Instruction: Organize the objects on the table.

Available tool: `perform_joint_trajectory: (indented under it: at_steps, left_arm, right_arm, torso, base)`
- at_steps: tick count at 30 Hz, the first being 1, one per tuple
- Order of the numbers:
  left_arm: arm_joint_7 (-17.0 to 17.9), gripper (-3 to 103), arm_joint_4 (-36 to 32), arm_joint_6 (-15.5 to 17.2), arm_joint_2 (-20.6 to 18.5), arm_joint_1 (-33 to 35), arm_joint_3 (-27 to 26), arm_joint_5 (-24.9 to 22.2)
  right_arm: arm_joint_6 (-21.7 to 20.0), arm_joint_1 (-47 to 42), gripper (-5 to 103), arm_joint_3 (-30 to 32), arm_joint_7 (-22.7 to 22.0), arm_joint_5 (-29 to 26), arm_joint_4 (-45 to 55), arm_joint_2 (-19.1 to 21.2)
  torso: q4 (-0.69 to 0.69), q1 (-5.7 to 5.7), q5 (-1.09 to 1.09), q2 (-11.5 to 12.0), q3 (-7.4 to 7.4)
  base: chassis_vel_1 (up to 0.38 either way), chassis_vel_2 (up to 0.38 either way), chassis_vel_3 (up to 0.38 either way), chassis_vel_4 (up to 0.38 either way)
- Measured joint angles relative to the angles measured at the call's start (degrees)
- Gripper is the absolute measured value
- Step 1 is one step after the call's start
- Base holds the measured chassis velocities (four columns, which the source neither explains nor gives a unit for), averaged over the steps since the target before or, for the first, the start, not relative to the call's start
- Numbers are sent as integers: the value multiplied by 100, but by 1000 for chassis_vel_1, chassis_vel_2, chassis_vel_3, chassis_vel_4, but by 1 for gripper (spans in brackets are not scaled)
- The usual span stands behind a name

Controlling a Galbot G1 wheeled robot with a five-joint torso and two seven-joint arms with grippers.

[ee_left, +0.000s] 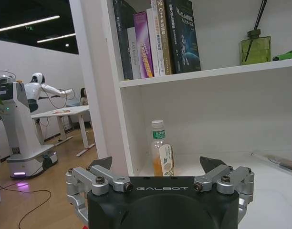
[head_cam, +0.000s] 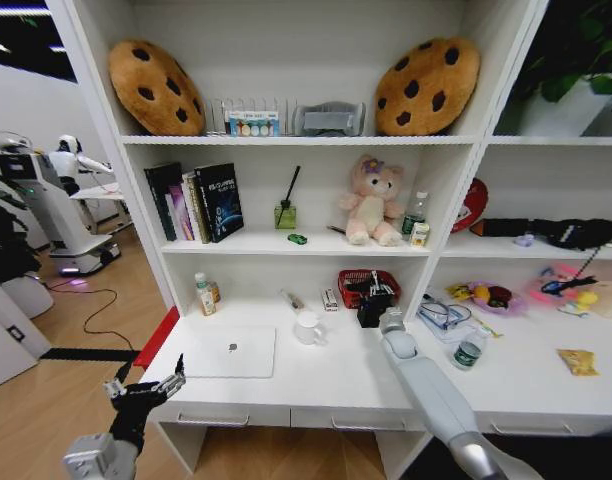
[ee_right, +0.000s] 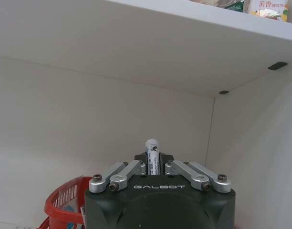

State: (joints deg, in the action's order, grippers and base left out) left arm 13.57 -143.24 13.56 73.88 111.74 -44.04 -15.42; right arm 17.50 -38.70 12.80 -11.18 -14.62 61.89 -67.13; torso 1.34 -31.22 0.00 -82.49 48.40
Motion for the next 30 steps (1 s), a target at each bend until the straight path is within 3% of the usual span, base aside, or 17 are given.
perform_joint_trajectory:
  at_steps: [10,12,14,19,20,23,26,30]
  left_arm:
    - [0,100,0,0,0,0,0,0]
    - [0,100,0,1,0,0,0,0]
    - [0,100,0,1,0,0,0,0]
    - [0,100,0,1,0,0,0,0]
    - [0,100,0,1,0,0,0,0]
    - [0,100,0,0,0,0,0,0]
    - [0,100,0,1,0,0,0,0]
    - [0,100,0,1,0,0,0,0]
  right_arm:
    - [-55,-72,10,-68,1,-88,25,-40]
    - [-100,-129,23,-79,-6,-140,119,-21]
    - [-137,-169,23,-81,-5,-175,186,9]
    - [-213,-372,44,-75,-2,-252,532,181]
    - [-213,-372,44,-75,-2,-252,532,181]
    - [-225,-415,61,-46,1,-290,643,247]
    - [-241,-439,67,-36,8,-354,700,276]
    - [-345,-542,82,-13,27,-587,889,354]
  torso:
    - [-1,0,0,0,0]
    - [-2,0,1,0,0]
    - [-2,0,1,0,0]
    - [0,0,1,0,0]
    - [0,0,1,0,0]
    - [-1,0,0,0,0]
    - [-2,0,1,0,0]
    - [-1,0,1,0,0]
  base:
    - [0,0,0,0]
    - [0,0,0,0]
    - [0,0,0,0]
    - [0,0,0,0]
    - [0,0,0,0]
    - [0,0,0,0]
    - [0,0,0,0]
    - [0,0,0,0]
